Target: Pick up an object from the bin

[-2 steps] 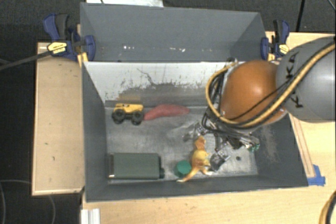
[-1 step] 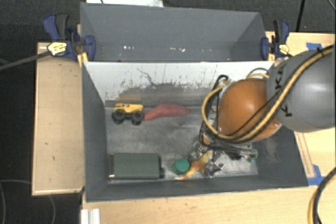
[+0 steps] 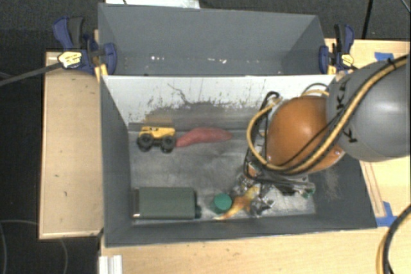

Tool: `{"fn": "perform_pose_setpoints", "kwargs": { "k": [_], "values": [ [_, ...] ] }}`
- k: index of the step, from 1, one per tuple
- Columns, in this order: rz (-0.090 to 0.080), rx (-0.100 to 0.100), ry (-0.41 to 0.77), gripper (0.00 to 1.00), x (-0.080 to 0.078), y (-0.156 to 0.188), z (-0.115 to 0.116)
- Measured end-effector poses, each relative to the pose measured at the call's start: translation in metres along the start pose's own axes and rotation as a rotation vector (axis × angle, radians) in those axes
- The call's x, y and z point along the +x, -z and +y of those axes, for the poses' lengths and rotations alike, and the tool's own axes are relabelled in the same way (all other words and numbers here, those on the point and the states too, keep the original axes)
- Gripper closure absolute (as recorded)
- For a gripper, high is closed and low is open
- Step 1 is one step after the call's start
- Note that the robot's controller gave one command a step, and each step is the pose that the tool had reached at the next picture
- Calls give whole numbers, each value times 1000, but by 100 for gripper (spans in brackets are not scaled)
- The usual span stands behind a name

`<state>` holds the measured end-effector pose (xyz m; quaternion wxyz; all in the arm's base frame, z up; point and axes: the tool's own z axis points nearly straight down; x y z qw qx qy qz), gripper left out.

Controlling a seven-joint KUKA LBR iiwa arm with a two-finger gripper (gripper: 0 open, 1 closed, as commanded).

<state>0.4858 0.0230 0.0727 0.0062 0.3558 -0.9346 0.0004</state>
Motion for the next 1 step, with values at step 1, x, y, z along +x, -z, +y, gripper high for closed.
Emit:
{"fn": "perform_pose_setpoints", "kwargs": {
  "k": [1],
  "values": [
    [-13,4,74,100,17,126,-5]
  ]
}}
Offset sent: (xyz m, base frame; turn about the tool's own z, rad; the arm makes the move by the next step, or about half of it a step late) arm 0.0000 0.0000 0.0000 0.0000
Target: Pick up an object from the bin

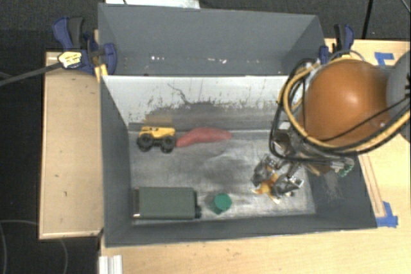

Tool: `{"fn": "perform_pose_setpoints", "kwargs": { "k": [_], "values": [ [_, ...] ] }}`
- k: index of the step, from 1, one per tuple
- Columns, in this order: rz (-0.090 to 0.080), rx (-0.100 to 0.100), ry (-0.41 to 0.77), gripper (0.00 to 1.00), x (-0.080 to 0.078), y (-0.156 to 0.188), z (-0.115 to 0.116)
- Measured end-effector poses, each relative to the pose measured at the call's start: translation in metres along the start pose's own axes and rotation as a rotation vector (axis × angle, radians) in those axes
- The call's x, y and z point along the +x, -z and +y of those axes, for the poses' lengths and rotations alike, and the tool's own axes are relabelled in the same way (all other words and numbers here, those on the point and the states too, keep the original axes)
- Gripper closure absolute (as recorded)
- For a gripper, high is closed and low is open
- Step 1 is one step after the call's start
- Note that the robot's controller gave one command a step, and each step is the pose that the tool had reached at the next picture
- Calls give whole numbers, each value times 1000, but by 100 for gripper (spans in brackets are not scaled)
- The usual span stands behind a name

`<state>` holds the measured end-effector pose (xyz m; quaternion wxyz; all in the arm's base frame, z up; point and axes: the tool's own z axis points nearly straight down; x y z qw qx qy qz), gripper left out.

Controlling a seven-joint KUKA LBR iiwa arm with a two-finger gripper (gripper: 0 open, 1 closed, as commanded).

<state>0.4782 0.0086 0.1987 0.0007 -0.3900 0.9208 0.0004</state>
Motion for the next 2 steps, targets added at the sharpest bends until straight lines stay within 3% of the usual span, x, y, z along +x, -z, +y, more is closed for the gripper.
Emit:
{"fn": "perform_pose_setpoints", "kwargs": {
  "k": [1,2],
  "values": [
    [0,0,-1,100,0,0,0],
    [2,-3,-28,100,1,49,-4]
  ]
}}
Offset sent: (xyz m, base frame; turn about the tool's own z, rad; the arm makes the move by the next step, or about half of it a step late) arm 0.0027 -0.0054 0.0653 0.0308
